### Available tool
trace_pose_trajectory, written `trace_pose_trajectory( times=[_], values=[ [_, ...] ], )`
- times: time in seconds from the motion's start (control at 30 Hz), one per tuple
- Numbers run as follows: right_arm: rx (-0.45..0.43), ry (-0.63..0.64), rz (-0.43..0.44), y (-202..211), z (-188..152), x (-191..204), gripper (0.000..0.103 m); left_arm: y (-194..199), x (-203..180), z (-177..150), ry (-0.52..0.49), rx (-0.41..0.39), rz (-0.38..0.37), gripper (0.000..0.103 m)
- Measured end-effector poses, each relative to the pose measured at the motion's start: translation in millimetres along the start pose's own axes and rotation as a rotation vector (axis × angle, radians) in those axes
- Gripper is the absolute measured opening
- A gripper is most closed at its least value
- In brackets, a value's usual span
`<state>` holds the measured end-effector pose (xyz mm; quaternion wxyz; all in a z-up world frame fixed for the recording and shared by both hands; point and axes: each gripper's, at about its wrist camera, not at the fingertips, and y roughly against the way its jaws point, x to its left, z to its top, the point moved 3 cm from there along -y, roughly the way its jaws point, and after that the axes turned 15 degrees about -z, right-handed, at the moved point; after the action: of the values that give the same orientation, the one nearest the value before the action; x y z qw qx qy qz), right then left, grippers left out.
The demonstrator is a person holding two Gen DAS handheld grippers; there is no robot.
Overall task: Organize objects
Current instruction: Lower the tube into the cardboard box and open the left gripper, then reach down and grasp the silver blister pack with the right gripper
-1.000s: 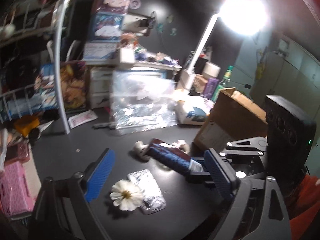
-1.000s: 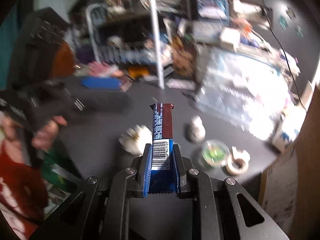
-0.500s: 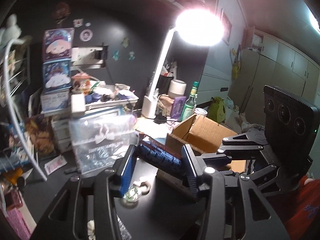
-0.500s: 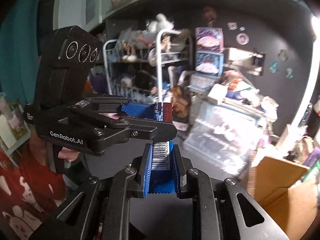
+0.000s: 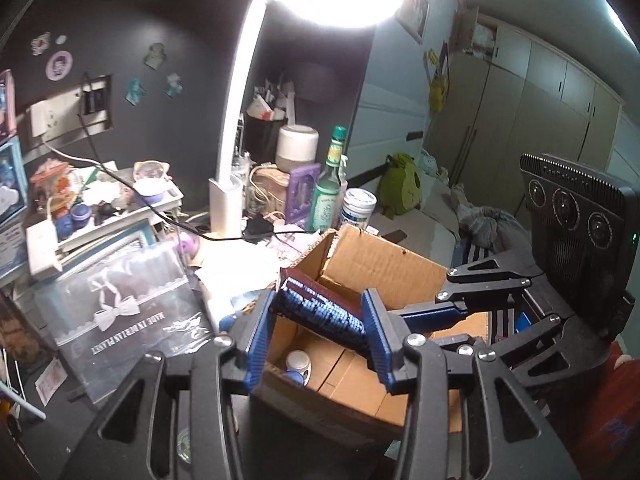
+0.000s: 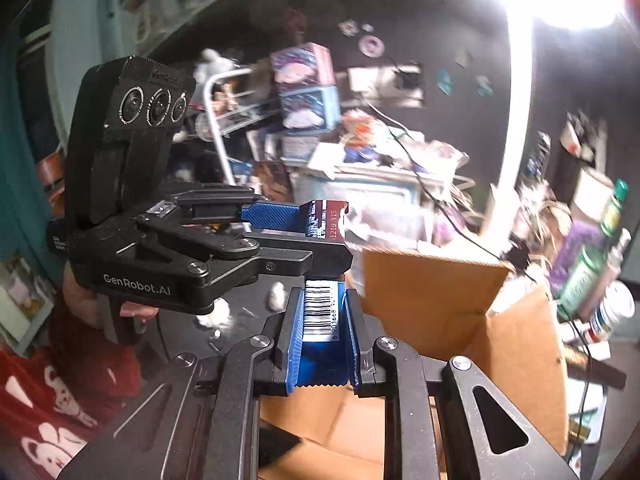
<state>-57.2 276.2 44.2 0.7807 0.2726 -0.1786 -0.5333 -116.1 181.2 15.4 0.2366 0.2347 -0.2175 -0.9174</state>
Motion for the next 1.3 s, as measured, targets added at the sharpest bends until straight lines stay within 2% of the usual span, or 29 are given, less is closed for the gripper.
trace_pose_trajectory(
  times=[0.1,0.17,0.23,0.27,0.3,0.43,0.7,0.83,1.03,1.17,1.3],
  values=[
    [0.032,-0.023,-0.003,-4.6,-6.9,-14.5,0.014,-13.4,0.0,1.2,-0.001,0.031,-0.004,0.041],
    [0.046,-0.025,-0.017,-7.1,-10.0,-20.2,0.016,-17.9,-0.4,1.4,-0.002,0.04,0.002,0.048],
    [0.049,-0.014,-0.052,-8.8,-11.9,-22.0,0.03,-17.2,-2.7,0.7,-0.01,0.037,0.017,0.068],
    [0.046,-0.008,-0.067,-8.5,-12.9,-23.5,0.042,-15.0,-4.3,0.7,-0.017,0.031,0.022,0.071],
    [0.043,-0.004,-0.077,-9.5,-12.9,-24.3,0.044,-11.9,-5.5,0.7,-0.025,0.025,0.024,0.074],
    [0.052,-0.011,-0.078,-9.7,-14.1,-27.5,0.044,4.0,-4.5,2.1,-0.026,-0.005,0.041,0.08],
    [0.029,0.001,-0.08,-7.6,-5.4,-15.5,0.044,63.2,8.5,-10.6,0.002,-0.102,0.129,0.083],
    [-0.017,0.022,-0.028,-1.3,5.4,9.9,0.044,99.4,18.9,-25.7,0.02,-0.151,0.194,0.085],
    [-0.063,0.107,0.096,-1.8,19.5,77.0,0.044,152.2,44.8,-69.5,0.078,-0.208,0.318,0.086],
    [-0.038,0.14,0.191,-19.7,18.3,123.0,0.046,175.7,65.9,-106.8,0.128,-0.217,0.383,0.087],
    [0.029,0.157,0.225,-55.4,2.3,161.5,0.058,190.0,82.6,-146.1,0.171,-0.208,0.417,0.087]
  ],
)
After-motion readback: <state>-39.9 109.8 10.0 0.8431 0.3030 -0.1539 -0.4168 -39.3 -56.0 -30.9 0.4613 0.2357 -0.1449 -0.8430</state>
